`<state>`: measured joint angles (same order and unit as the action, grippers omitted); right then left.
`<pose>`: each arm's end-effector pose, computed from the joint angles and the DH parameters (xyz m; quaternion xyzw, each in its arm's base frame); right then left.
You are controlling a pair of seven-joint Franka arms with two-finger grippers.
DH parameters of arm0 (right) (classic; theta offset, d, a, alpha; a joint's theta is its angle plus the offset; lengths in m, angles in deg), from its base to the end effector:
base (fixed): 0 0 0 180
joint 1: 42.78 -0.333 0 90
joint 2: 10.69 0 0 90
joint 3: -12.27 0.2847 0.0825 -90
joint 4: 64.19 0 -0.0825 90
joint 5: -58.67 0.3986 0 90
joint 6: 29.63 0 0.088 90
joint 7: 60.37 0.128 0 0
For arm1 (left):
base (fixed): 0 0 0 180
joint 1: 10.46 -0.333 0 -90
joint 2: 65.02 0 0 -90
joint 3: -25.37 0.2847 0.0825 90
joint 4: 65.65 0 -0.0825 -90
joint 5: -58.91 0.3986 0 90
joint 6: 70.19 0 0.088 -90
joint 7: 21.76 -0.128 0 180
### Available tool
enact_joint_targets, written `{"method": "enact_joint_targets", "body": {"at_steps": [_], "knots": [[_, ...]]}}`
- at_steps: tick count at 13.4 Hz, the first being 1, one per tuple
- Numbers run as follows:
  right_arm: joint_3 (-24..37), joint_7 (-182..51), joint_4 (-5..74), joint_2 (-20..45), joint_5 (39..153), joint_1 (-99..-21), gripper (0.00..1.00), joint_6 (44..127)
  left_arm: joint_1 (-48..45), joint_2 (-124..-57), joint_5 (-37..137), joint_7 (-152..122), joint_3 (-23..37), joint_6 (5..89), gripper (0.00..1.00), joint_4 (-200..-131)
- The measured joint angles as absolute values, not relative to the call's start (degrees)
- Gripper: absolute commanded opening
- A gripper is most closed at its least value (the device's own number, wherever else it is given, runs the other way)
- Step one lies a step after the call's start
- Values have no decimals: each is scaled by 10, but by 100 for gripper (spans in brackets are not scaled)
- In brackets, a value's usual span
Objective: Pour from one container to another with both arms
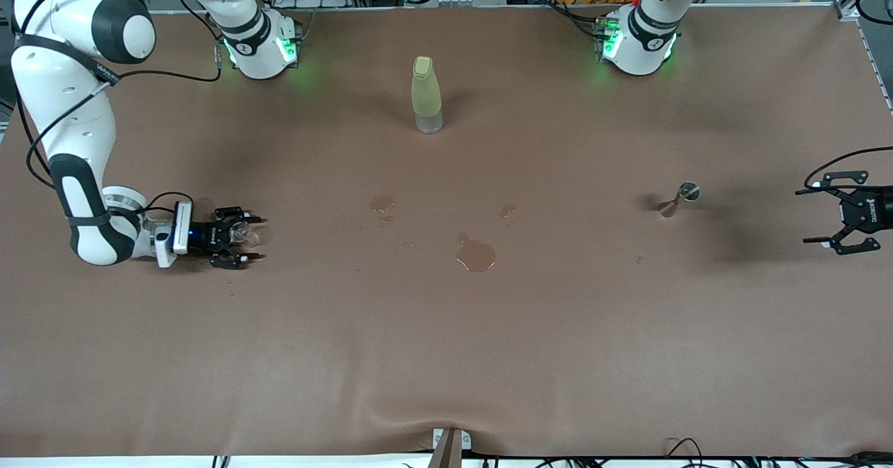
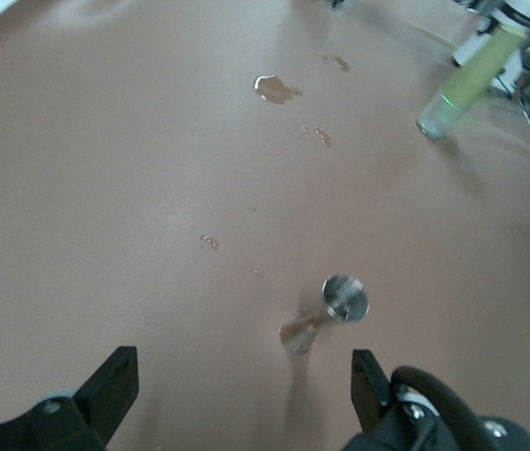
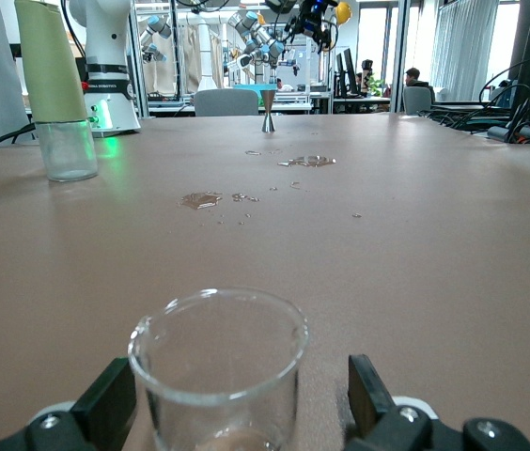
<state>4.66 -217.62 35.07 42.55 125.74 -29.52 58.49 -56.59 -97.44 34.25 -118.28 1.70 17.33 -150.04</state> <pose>0.5307 -0.0791 0.0152 -0.5356 -0.5810 -0.4206 0.4456 0.5990 0.2233 0.3163 0.7609 -0.5202 0.1609 0.3529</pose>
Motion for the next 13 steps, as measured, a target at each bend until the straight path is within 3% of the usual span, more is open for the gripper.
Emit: {"method": "enact_joint_targets", "body": {"at_steps": [8, 13], "knots": [[-42, -2115, 278, 398, 1156, -291, 100, 581, -483, -915, 437, -785, 16, 181, 100, -1475], [-47, -1885, 218, 310, 1023, -290, 100, 569, -413, -898, 518, -586, 16, 183, 100, -1450]]}}
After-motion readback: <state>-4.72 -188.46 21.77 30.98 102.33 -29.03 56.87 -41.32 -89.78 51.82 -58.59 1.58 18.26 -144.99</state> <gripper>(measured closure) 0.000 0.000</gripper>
